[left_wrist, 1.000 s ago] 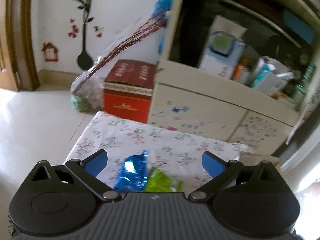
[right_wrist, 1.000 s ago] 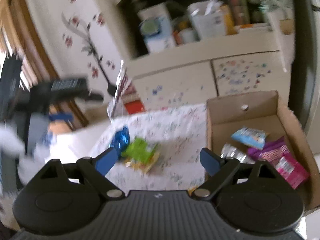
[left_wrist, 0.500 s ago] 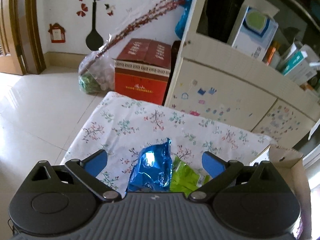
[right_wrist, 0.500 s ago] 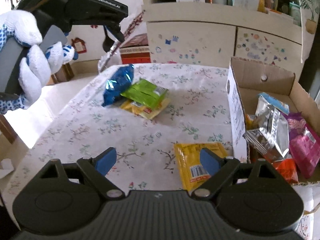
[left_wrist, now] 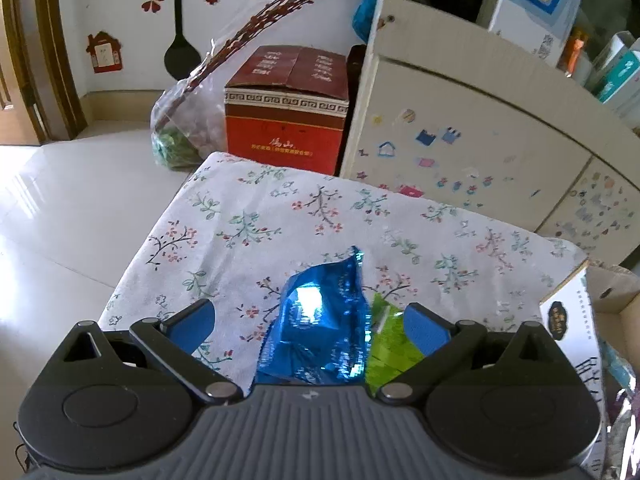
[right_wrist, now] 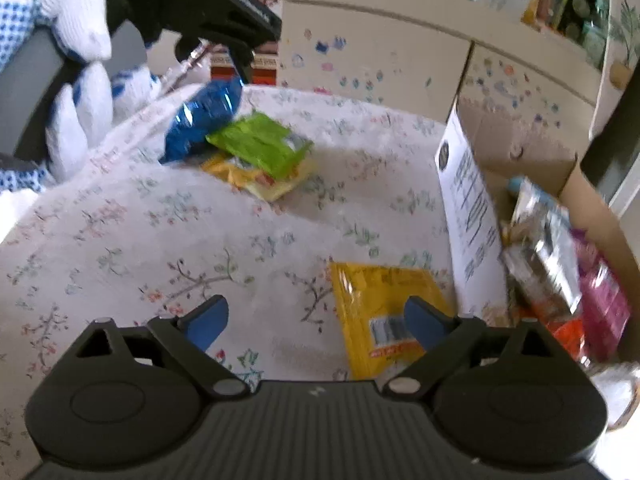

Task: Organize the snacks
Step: 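Lower the left tool onto the blue foil packet while the right lowers toward the yellow packet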

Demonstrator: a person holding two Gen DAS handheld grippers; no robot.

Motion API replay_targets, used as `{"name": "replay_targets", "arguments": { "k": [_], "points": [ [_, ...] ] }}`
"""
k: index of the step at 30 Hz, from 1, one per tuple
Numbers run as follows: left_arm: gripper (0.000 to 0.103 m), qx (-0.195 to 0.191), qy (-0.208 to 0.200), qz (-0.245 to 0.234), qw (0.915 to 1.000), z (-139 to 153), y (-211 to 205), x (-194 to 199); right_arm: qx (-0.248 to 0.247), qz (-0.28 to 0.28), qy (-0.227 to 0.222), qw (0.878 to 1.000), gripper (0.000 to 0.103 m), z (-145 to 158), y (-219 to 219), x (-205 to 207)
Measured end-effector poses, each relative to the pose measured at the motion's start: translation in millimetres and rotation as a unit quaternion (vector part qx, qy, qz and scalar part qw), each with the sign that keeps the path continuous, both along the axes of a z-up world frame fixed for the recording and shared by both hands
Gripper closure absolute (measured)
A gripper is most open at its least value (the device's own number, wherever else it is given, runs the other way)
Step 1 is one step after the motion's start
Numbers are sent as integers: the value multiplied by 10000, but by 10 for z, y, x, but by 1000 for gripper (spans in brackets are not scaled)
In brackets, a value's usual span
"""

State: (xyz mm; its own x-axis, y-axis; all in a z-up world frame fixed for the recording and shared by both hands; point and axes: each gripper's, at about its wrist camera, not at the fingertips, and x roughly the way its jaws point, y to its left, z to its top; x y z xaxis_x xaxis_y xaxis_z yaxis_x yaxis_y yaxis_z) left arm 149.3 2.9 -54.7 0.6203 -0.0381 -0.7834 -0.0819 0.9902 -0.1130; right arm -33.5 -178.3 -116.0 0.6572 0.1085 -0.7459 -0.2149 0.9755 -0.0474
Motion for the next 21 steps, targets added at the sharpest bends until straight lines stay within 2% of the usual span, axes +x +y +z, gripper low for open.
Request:
{"name": "replay_targets", "arguments": {
  "k": [3, 5, 9, 14, 15, 17, 19, 21],
  "points": [
    [1, -21, 36, 29, 10000, -54, 33, 32, -153, -83, -53, 9998, 4, -41, 47, 18],
    [1, 16, 90, 39, 10000, -91, 33, 59, -73, -90, 4, 9999, 0, -50, 61, 41],
    [1, 82, 203, 117, 9997, -169, 74, 78, 404, 93, 188, 9990, 0, -6, 58, 55],
    [0, 20, 316, 301, 9990, -221, 225, 76, 690, 288, 281, 9968, 0, 45, 104, 12],
    [0, -4, 336, 354, 9988, -228, 262, 76, 784, 425, 353, 9954, 0, 60, 125, 7],
    [0, 111, 425, 487, 9978, -243, 315, 81, 1263, 765, 810, 9857, 1, 30, 145, 35],
    [0, 266, 491, 583, 9967, -265, 367, 77, 1227, 784, 730, 9866, 2, 55, 182, -17],
    [0, 267, 556, 712, 9956, -292, 458, 67, 952, 941, 360, 9904, 2, 134, 243, -89]
  ]
}}
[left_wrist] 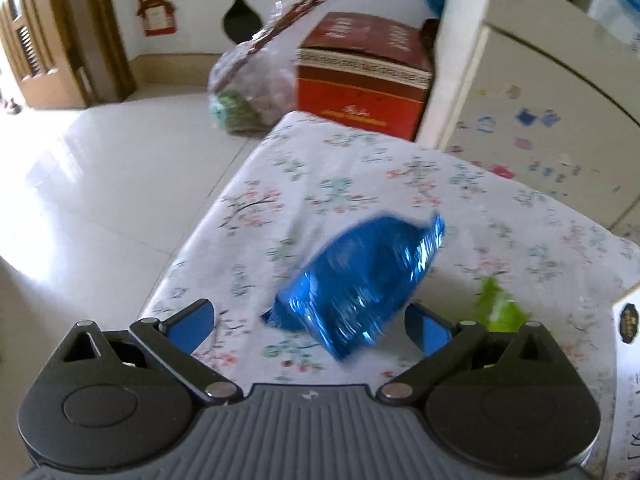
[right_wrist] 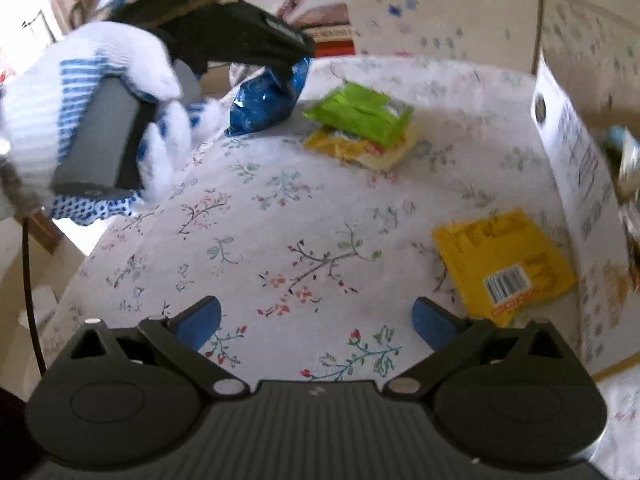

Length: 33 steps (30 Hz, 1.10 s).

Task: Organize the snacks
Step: 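Lower the left tool onto the blue foil packet while the right lowers toward the yellow packet, then close the left tool on the blue foil packet while the right grasps the yellow packet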

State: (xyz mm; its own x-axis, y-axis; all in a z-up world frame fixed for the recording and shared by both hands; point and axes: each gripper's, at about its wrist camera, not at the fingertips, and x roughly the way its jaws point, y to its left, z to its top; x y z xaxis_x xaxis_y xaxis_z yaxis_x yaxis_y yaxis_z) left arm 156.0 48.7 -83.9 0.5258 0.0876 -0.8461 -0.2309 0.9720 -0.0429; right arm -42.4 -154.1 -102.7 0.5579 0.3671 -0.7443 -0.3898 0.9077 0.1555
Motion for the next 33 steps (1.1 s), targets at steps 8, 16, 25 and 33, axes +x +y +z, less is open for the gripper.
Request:
{"name": "replay_targets", "arguments": {
  "k": [8, 16, 25, 33],
  "points": [
    [0, -139, 23, 103, 9998, -21, 186, -42, -1188, -1042, -900, 9833, 1, -25, -41, 49],
    [0, -174, -280, -217, 9992, 68, 41, -37, -1135, -1538, -336, 9810, 1, -223, -108, 179],
    [0, -156, -369, -272, 9988, 82, 8, -37, -556, -640, -115, 9963, 0, -152, 7, 240],
    [0, -272, -403, -214, 9986, 83, 47, -21, -436, -523, -709, 9952, 1, -2, 81, 150]
  ]
}}
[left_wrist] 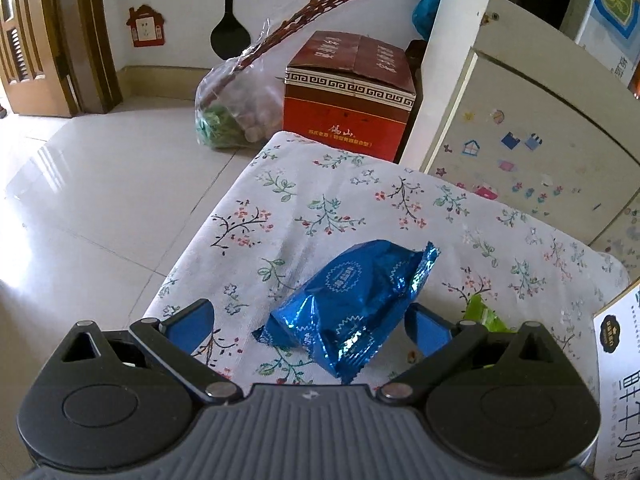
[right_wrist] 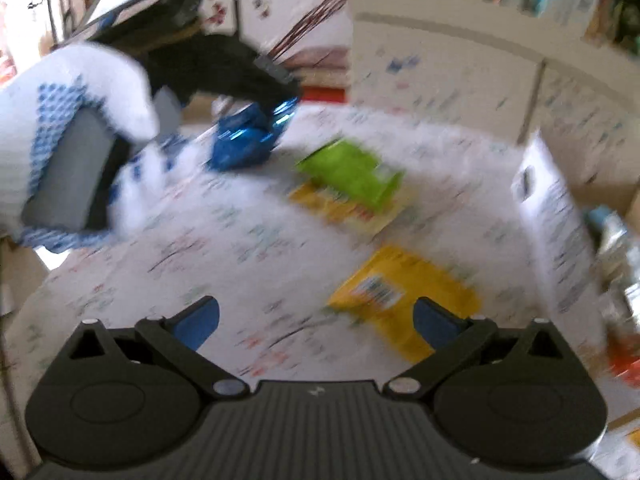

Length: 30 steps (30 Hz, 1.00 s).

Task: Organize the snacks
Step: 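Close the left tool on the blue foil packet while the right grasps the yellow packet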

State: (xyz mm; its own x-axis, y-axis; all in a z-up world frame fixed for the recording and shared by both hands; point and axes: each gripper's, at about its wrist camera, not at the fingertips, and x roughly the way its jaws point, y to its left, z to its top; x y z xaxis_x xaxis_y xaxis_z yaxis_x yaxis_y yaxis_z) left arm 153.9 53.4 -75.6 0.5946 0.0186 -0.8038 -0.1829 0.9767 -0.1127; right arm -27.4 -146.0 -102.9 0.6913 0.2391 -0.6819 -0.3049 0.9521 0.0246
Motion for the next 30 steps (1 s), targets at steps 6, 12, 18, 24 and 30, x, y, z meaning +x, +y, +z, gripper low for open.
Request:
{"name": "replay_targets", "arguments": {
  "k": [6, 12, 18, 24, 30],
  "points": [
    [0, -33, -26, -153, 9999, -10, -57, 19, 338, -624, 518, 9961, 1, -152, -238, 316],
    [0, 131, 8, -365, 9992, -76, -156, 47, 475, -708, 630, 9944, 0, -254, -293, 458],
    [1, 442, 89, -423, 9981, -208, -216, 94, 290, -572, 590, 9962, 0, -262, -260, 457],
    [29, 546, 158, -563, 9968, -259, -244, 99, 386, -551, 483, 9966, 11, -232, -290, 445],
    [46, 636, 124, -548, 9964, -192, -278, 61, 677, -451, 500, 9954, 21, -188, -333, 438]
  ]
}}
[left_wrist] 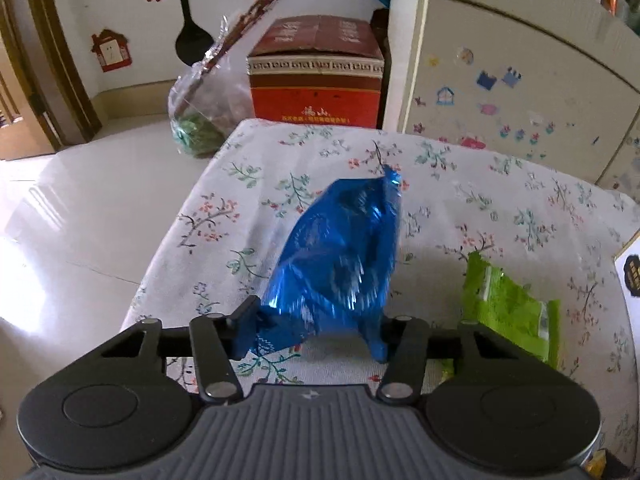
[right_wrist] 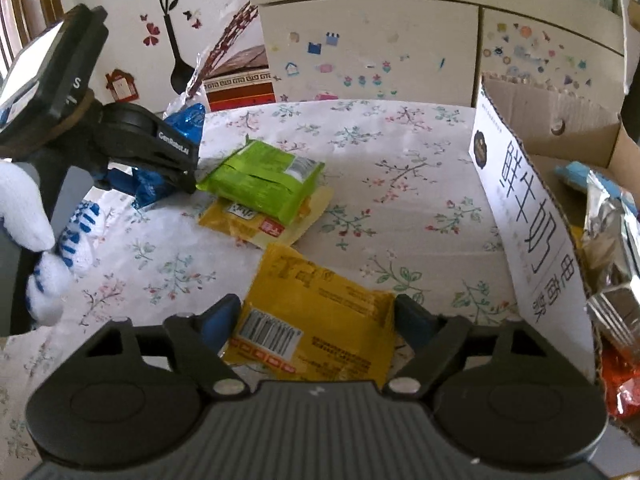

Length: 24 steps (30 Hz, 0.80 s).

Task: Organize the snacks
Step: 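Close the left tool on the blue foil packet while the right grasps the yellow packet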

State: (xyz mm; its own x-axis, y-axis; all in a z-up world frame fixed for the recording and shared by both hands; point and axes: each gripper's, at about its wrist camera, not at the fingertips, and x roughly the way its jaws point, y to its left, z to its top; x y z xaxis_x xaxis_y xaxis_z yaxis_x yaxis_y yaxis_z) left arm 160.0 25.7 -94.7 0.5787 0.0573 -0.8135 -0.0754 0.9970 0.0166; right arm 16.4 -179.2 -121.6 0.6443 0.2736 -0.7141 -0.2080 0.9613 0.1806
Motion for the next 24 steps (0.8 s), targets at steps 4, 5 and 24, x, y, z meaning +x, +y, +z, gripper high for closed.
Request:
{"name": "replay_targets", "arguments": {
  "k": [4, 5, 24],
  "points": [
    [48, -78, -73, 93, 9999, 121, 38, -72, 219, -29, 33, 9998, 22, 33, -34, 2],
    [48, -128, -76, 124, 9998, 150, 51, -102, 229, -35, 10, 9997, 22, 49, -38, -5],
    [31, -1084, -234, 401, 9930, 429, 276, -537, 894, -106, -89, 9959, 22, 737, -465, -215]
  ]
}}
